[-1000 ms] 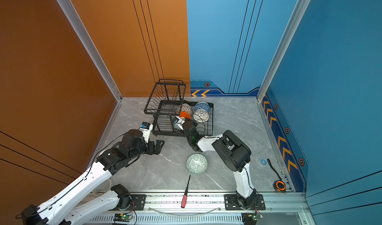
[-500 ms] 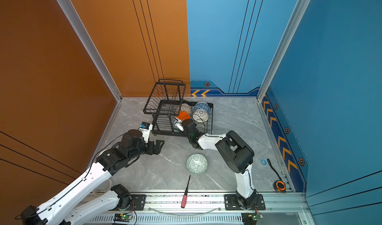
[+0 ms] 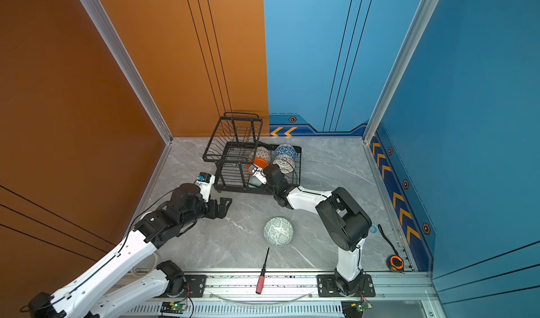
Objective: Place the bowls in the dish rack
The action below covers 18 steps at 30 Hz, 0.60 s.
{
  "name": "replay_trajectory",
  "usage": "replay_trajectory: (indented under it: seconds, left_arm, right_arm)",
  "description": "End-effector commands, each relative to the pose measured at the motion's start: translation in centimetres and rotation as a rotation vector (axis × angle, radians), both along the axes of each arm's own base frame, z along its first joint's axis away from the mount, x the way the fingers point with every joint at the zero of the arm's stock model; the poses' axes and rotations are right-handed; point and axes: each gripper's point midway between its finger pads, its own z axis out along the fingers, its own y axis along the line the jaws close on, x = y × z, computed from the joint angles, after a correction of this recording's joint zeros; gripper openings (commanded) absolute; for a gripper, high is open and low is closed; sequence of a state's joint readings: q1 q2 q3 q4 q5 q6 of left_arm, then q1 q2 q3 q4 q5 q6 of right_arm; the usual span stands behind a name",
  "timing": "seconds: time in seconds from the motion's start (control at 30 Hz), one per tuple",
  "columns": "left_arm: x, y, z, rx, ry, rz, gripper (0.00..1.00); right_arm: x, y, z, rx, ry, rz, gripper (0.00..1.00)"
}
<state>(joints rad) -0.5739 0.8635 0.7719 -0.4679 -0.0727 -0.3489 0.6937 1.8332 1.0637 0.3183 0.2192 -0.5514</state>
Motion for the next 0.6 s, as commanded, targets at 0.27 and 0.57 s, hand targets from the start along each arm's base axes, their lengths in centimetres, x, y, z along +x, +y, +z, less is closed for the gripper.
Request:
replay_trajectory:
  seconds: [0.27, 0.57]
  left_arm:
    - [-0.1, -0.2, -0.1, -0.021, 0.011, -0.004, 0.98]
    - [-0.3, 0.1, -0.1, -0.024, 0.007, 0.004, 0.98]
  right_arm:
    - [-1.9, 0.5, 0.4, -0.028, 0.036, 0.063, 0.00]
    - [0.6, 2.3, 3.1, -0.031, -0.123, 0.000, 0.00]
